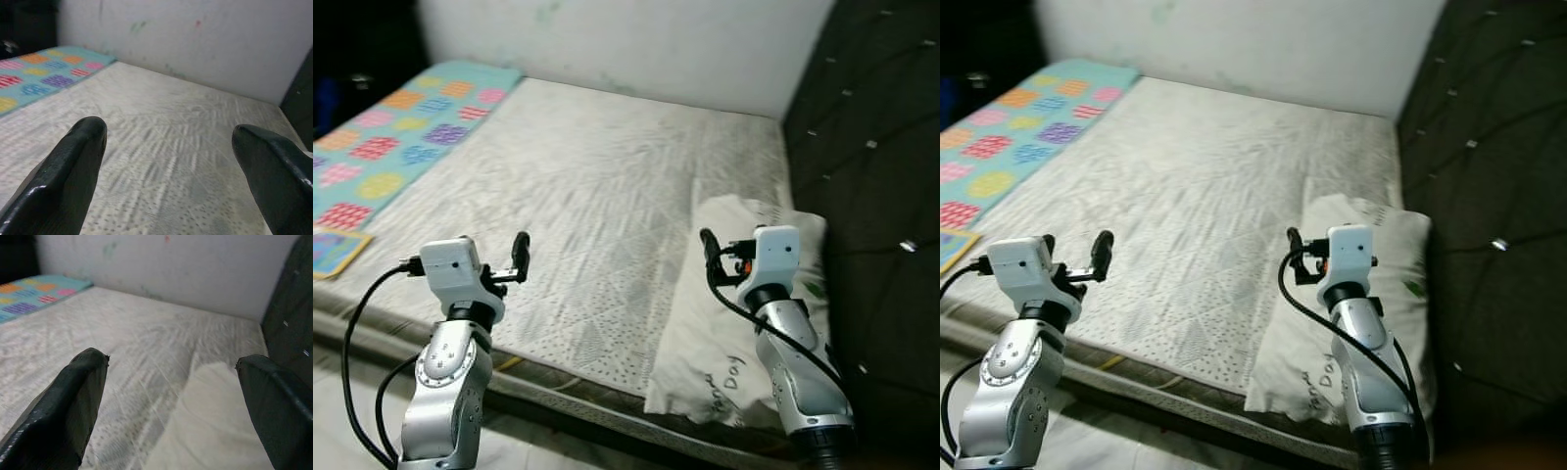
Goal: Clean up the room
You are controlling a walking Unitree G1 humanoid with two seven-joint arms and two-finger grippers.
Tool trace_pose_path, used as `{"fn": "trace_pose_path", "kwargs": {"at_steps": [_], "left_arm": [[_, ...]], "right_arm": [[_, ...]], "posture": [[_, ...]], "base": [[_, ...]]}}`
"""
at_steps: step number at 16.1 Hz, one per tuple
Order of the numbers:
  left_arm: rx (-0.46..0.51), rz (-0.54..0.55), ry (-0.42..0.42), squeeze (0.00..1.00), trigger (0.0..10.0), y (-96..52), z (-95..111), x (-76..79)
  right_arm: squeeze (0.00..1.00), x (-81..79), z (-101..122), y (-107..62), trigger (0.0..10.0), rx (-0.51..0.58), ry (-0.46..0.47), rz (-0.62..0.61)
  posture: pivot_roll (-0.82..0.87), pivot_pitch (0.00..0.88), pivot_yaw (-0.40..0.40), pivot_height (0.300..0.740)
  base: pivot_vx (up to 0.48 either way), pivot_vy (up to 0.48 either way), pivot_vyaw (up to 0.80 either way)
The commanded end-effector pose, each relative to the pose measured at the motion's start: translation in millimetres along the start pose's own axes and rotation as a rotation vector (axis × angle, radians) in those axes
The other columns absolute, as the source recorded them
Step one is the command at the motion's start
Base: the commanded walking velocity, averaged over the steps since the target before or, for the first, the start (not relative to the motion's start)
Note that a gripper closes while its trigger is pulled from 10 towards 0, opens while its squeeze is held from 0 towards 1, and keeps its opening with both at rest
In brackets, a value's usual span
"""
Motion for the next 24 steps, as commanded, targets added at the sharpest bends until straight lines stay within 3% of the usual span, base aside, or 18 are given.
{"fn": "trace_pose_path", "kwargs": {"at_steps": [1, 4, 10, 24], "left_arm": [[0.004, -0.02, -0.009, 0.0, 10.0, -0.9, 4, 6.0], [-0.017, -0.038, -0.041, 0.0, 10.0, -1.3, -1, 8.9], [-0.011, -0.047, -0.057, 0.0, 10.0, 2.4, 5, 12.2], [-0.007, -0.099, -0.067, 0.0, 10.0, 2.0, 8, 19.9]], "right_arm": [[0.0, 6.0, 3, -2.4, 10.0, 0.004, 0.001, -0.015], [0.0, 9.5, 4, -3.6, 10.0, 0.009, 0.009, -0.011], [0.0, 11.1, 8, -4.2, 10.0, 0.014, 0.013, -0.005], [0.0, 9.0, 6, -2.3, 10.0, -0.006, 0.02, -0.001]], "posture": [[-0.01, 0.0, -0.033, 0.74], [-0.02, 0.0, -0.053, 0.74], [-0.02, 0.0, -0.045, 0.74], [-0.02, 0.0, -0.042, 0.74]], "base": [[0.0, 0.0, -0.8], [0.0, 0.0, -0.67], [0.0, 0.0, 0.0], [0.0, 0.0, -0.67]]}}
Point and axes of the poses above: a point about 5 cm out from each wrist's last joint towards the gripper, its own y axis pointing out of the wrist towards the gripper, its own z axis along the axis of the wrist's last joint, x = y × z, the point moved 4 cm from there along y, pointing out of the wrist towards the gripper, and after that the axes turned 12 degrees about -y, right-handed, at the moved point
